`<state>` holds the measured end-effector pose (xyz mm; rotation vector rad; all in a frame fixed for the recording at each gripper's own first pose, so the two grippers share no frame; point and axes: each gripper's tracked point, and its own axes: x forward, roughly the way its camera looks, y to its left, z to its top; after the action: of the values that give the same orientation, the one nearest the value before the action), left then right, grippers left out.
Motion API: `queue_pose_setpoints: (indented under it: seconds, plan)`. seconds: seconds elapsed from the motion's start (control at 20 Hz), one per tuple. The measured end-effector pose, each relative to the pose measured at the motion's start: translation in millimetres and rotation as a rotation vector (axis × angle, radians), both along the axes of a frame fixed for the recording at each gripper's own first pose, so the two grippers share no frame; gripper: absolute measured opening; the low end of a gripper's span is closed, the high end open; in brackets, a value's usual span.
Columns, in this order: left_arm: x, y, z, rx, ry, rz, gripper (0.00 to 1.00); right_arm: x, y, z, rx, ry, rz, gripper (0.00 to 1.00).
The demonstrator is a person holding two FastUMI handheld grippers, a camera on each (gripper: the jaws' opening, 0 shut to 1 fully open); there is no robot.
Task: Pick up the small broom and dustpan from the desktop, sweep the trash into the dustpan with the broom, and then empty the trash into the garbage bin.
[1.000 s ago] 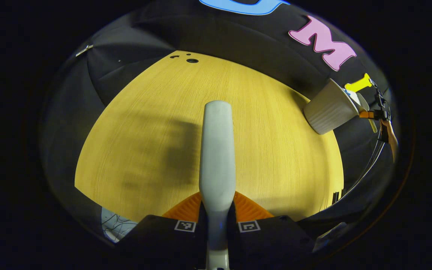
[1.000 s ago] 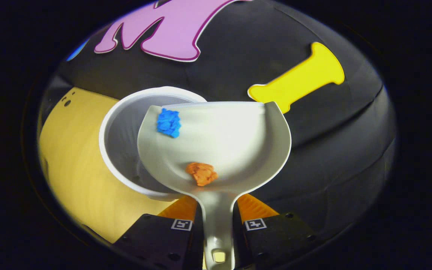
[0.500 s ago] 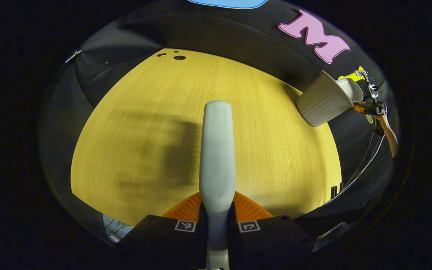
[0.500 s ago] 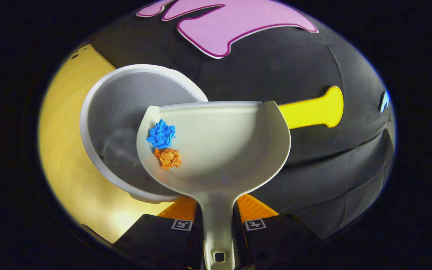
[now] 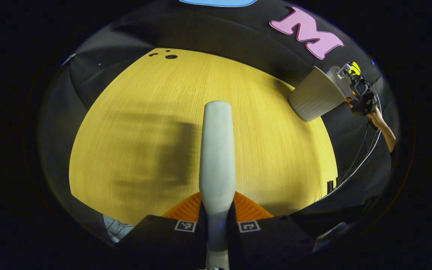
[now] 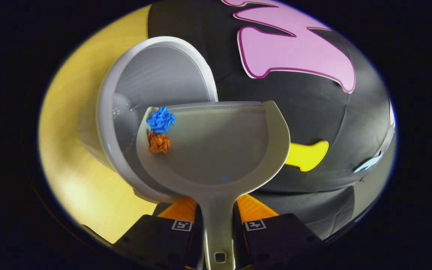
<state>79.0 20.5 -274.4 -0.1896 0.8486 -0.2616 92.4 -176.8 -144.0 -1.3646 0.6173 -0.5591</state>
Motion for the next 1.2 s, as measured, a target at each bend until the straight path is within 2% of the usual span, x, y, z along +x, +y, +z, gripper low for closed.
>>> queue_pose_setpoints:
  seconds: [0.1,0.15,0.2,0.4,0.5,0.7,0.75,0.85,1.2]
  plan:
    - [-1,1,1,-0.003,0.001,0.005,0.27,1,-7,0,-0.069,0.023,-0.001,0.35]
    - [-2,1,2,-0.013,0.003,0.006,0.27,0,-8,0,-0.090,0.042,-0.006,0.40]
    - [-4,0,1,-0.023,0.005,0.007,0.27,1,-6,1,-0.107,0.055,-0.008,0.35]
    - [-8,-2,-2,-0.037,0.010,0.021,0.27,0,-7,-2,-0.026,0.038,-0.021,0.35]
    - [-10,-4,-3,-0.040,0.011,0.021,0.27,0,-7,-3,0.055,0.020,-0.028,0.35]
    - [-5,0,3,-0.036,-0.004,0.026,0.26,-4,-8,-12,0.334,-0.052,-0.064,0.35]
    - [-3,1,5,-0.037,-0.007,0.031,0.26,-6,-6,-12,0.389,-0.076,-0.080,0.39]
    - [-2,3,8,-0.039,-0.015,0.036,0.26,-8,-4,-4,0.466,-0.131,-0.091,0.35]
    - [-3,14,11,-0.028,-0.042,0.061,0.25,-22,1,37,0.786,-0.345,-0.051,0.36]
